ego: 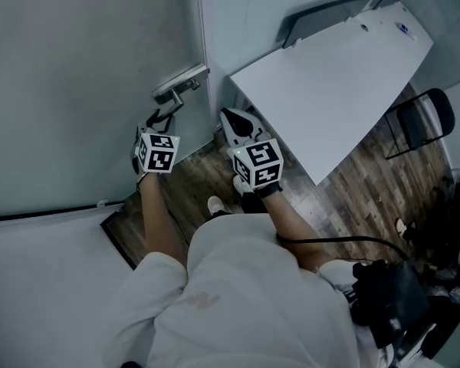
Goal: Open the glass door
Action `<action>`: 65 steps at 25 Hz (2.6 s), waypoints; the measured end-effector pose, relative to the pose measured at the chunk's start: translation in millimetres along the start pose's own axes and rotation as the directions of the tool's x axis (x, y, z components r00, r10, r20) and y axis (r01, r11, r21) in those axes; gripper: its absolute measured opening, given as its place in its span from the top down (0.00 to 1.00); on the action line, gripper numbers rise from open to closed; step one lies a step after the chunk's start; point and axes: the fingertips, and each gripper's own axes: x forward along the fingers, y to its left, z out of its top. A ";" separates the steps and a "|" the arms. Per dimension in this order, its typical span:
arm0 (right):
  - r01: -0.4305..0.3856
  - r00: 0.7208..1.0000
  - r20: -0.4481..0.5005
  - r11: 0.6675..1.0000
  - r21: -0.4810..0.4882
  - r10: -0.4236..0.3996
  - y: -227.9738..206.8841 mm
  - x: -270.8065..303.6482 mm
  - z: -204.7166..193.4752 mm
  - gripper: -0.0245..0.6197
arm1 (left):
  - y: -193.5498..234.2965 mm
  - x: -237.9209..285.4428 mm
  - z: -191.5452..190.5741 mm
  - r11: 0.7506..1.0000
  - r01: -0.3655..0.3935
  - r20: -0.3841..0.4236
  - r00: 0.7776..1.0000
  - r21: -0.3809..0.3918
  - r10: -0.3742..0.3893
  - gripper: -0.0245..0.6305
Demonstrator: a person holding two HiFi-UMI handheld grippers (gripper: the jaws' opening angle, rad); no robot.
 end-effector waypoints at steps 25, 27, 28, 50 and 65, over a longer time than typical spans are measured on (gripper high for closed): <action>-0.040 0.996 0.084 0.999 0.008 0.039 -35.0 -215.5 -4.2 0.96 | -73.9 -70.9 -21.9 0.952 -0.230 -0.203 0.941 0.203 0.270 0.73; -0.031 0.996 0.080 0.999 0.029 0.029 -52.9 -246.1 -14.7 0.96 | -83.4 -78.7 -23.5 0.949 -0.243 -0.215 0.934 0.203 0.285 0.73; -0.030 0.997 0.078 0.999 0.039 0.027 -60.0 -261.7 -19.5 0.96 | -89.2 -83.5 -26.9 0.947 -0.244 -0.230 0.929 0.208 0.290 0.73; -0.256 0.967 0.053 0.957 0.133 0.251 -43.3 -382.7 -88.0 0.96 | -211.6 -223.7 -96.1 0.906 -0.297 -0.365 0.842 0.300 0.397 0.73; -0.488 0.873 0.030 0.870 0.075 0.487 61.2 -398.6 -84.2 0.96 | -274.9 -357.5 -153.4 0.839 -0.365 -0.360 0.779 0.404 0.513 0.73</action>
